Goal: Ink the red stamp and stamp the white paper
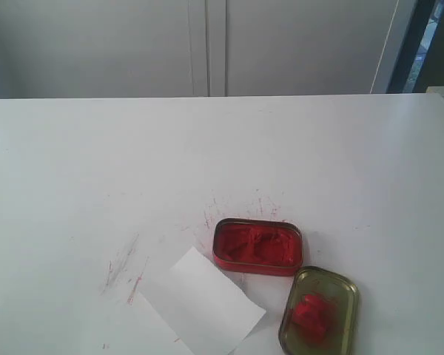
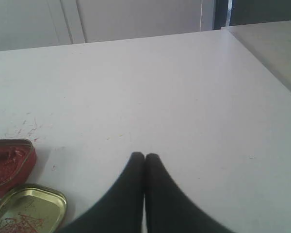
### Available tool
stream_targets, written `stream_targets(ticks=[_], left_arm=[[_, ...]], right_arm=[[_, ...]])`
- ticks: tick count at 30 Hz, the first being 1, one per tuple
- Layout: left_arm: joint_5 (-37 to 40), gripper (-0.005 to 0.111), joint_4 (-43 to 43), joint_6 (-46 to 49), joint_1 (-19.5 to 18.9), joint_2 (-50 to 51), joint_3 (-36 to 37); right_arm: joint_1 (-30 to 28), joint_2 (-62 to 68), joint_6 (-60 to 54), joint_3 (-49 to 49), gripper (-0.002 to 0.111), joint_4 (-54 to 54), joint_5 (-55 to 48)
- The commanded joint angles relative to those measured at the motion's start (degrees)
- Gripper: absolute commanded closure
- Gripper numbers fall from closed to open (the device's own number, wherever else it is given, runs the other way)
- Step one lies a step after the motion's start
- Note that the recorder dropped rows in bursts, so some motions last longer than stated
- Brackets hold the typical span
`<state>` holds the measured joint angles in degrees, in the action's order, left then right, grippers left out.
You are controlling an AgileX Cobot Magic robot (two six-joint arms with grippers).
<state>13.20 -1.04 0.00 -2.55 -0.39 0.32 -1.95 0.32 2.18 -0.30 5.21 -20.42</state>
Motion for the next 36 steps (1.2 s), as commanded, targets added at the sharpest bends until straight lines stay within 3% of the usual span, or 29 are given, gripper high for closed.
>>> stream_targets(ticks=[1, 26, 36], left_arm=[[0.1, 0.107, -0.6, 0.0, -0.1, 0.4, -0.3], [0.1, 0.107, -0.6, 0.0, -0.1, 0.4, -0.3], [0.1, 0.107, -0.6, 0.0, -0.1, 0.4, -0.3]], right_arm=[[0.2, -0.3, 0.2, 0.3, 0.108, -0.4, 0.8], [0.2, -0.3, 0.2, 0.3, 0.108, -0.4, 1.4], [0.2, -0.3, 0.2, 0.3, 0.108, -0.4, 15.8]])
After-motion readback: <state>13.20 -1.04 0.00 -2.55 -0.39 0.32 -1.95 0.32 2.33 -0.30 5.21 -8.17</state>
